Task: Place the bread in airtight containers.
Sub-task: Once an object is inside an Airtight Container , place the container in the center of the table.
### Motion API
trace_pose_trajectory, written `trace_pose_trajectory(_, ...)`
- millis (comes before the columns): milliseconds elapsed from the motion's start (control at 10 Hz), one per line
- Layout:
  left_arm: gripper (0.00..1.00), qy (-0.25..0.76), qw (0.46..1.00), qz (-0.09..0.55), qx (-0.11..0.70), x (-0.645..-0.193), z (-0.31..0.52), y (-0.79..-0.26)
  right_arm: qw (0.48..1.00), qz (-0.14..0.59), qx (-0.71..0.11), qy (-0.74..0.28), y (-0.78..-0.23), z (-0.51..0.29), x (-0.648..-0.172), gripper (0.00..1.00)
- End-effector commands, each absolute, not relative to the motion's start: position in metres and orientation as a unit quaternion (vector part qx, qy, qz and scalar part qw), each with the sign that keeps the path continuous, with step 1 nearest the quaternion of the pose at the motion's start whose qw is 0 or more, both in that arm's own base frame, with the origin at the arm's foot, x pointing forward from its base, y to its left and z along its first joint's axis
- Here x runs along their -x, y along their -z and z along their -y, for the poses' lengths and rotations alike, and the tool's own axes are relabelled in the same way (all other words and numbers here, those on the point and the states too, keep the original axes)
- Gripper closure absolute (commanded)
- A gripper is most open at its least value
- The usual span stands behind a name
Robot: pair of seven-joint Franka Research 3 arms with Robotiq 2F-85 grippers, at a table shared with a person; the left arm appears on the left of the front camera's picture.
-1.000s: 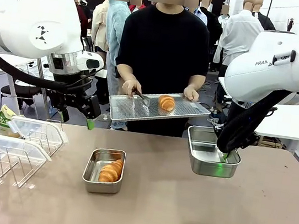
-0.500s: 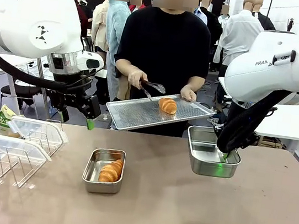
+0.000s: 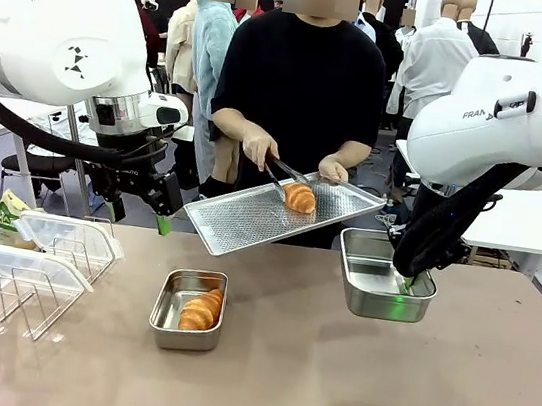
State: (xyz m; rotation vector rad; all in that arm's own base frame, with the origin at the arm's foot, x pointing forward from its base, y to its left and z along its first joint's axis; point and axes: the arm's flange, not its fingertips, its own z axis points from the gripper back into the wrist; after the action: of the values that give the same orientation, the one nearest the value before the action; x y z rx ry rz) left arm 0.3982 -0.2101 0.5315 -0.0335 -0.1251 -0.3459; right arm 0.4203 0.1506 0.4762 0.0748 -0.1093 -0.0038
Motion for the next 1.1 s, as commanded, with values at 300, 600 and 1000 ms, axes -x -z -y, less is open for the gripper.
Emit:
trace_pose_trajectory(300, 0.0, 0.168, 0.984, 0.06, 0.012, -0.3979, 0.2096, -0.5329, 0.998, 0.056, -0.039, 0.003, -0.4772, -0.1502, -0.42, 1.0)
trace_pose_trajectory(600, 0.0, 0.168, 0.984, 0.06, 0.012, -0.3979, 0.2096, -0.5329, 0.998, 0.056, -0.039, 0.003, -0.4772, -0.1502, -0.42, 1.0)
trace_pose_trajectory(1000, 0.0, 0.168, 0.984, 0.06, 0.012, -0.3979, 0.2096, -0.5329, 0.998, 0.056, -0.039, 0.003, -0.4772, -0.1502, -0.42, 1.0)
